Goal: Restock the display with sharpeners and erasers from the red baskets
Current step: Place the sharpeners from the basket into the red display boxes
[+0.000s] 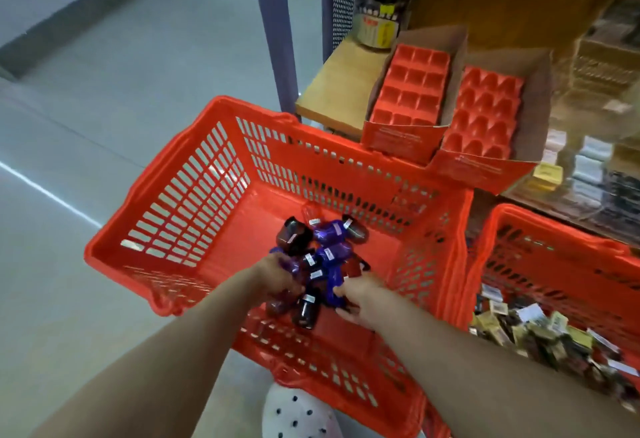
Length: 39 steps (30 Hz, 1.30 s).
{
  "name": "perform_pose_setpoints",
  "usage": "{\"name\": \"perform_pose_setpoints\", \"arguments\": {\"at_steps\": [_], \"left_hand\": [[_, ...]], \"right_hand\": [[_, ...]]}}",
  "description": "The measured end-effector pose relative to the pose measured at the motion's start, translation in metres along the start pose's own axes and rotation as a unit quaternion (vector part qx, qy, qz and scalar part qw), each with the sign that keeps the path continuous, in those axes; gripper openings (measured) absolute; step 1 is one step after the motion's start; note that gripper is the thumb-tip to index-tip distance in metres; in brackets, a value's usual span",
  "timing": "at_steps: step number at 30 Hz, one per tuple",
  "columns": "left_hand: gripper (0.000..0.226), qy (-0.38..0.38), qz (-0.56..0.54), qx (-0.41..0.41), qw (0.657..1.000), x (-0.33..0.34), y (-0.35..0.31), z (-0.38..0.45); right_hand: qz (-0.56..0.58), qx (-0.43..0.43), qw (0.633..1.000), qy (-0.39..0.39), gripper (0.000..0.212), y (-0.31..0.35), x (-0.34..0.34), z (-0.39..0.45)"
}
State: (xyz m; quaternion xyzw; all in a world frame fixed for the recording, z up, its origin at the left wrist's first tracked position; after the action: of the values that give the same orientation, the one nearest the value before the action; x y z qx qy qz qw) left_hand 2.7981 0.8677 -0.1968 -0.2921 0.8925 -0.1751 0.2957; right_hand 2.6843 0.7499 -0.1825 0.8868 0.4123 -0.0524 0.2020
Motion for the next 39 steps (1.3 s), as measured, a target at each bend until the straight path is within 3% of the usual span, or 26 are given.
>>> {"name": "perform_pose_setpoints", "arguments": {"at_steps": [5,6,8,10,12,14,16,19,22,24,26,28,30,33,35,37,39], "left_hand": [[0.063,0.033,-0.027,0.001,0.999,0.016,0.0,0.011],[0.065,0.03,-0.034,0.009,0.999,0.016,0.0,0.011],[0.07,0.018,-0.028,0.039,0.999,0.011,-0.006,0.005],[0.074,-0.009,0.048,0.09,0.995,0.0,-0.018,-0.011],[0.059,-0.058,0.127,0.154,0.978,-0.009,-0.039,-0.035],[0.032,-0.107,0.12,0.233,0.959,-0.009,-0.069,-0.069],[0.022,-0.093,0.069,0.311,0.943,0.008,-0.103,-0.112],[0.026,-0.033,0.024,0.423,0.905,0.054,-0.149,-0.18],[0.022,0.037,0.028,0.451,0.891,0.118,-0.168,-0.22],[0.019,0.079,0.078,0.435,0.894,0.168,-0.161,-0.226],[0.023,0.098,0.197,0.41,0.885,0.218,-0.14,-0.217],[0.055,0.126,0.409,0.372,0.824,0.262,-0.105,-0.203],[0.082,0.171,0.566,0.358,0.723,0.295,-0.067,-0.196],[0.089,0.168,0.622,0.472,0.602,0.347,-0.036,-0.196],[0.09,0.145,0.639,0.511,0.557,0.372,-0.025,-0.192],[0.087,0.14,0.665,0.542,0.494,0.382,-0.022,-0.184],[0.075,0.137,0.665,0.576,0.454,0.38,-0.028,-0.171]], "right_hand": [[0.081,0.024,0.996,0.015,0.026,-0.001,0.01,0.013],[0.105,0.013,0.994,0.003,0.037,0.0,0.008,0.012],[0.101,-0.044,0.993,-0.048,0.054,0.003,-0.003,0.006],[0.062,-0.114,0.989,-0.072,0.062,0.006,-0.018,-0.013],[0.057,-0.186,0.981,-0.027,0.059,0.005,-0.035,-0.044],[0.071,-0.268,0.961,0.009,0.049,0.005,-0.065,-0.082],[0.076,-0.341,0.937,-0.017,0.041,0.004,-0.114,-0.108],[0.098,-0.389,0.91,-0.107,0.028,-0.008,-0.212,-0.116],[0.034,-0.372,0.912,-0.169,0.01,-0.039,-0.307,-0.088],[-0.048,-0.305,0.935,-0.174,0.019,-0.073,-0.357,-0.05],[-0.135,-0.214,0.95,-0.18,0.028,-0.116,-0.396,-0.013],[-0.221,-0.162,0.942,-0.195,0.044,-0.151,-0.419,0.01],[-0.293,-0.181,0.92,-0.185,0.068,-0.176,-0.426,0.031],[-0.42,-0.318,0.829,-0.188,0.09,-0.19,-0.411,0.047],[-0.492,-0.368,0.766,-0.189,0.095,-0.191,-0.394,0.057],[-0.538,-0.396,0.726,-0.163,0.096,-0.191,-0.381,0.067],[-0.572,-0.432,0.684,-0.133,0.096,-0.19,-0.369,0.074]]}}
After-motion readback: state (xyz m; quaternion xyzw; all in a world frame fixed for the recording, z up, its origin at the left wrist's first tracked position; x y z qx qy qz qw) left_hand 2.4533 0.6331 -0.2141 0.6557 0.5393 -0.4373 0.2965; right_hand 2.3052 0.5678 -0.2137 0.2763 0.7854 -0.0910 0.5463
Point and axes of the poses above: each hand's wrist, its own z-axis towards the middle knuckle, its own x-axis out of the palm, y = z × x, the point moved 4 cm from there along z, towards the middle knuckle, and after that the axes turned 13 degrees about -y, right-handed, at the moved point
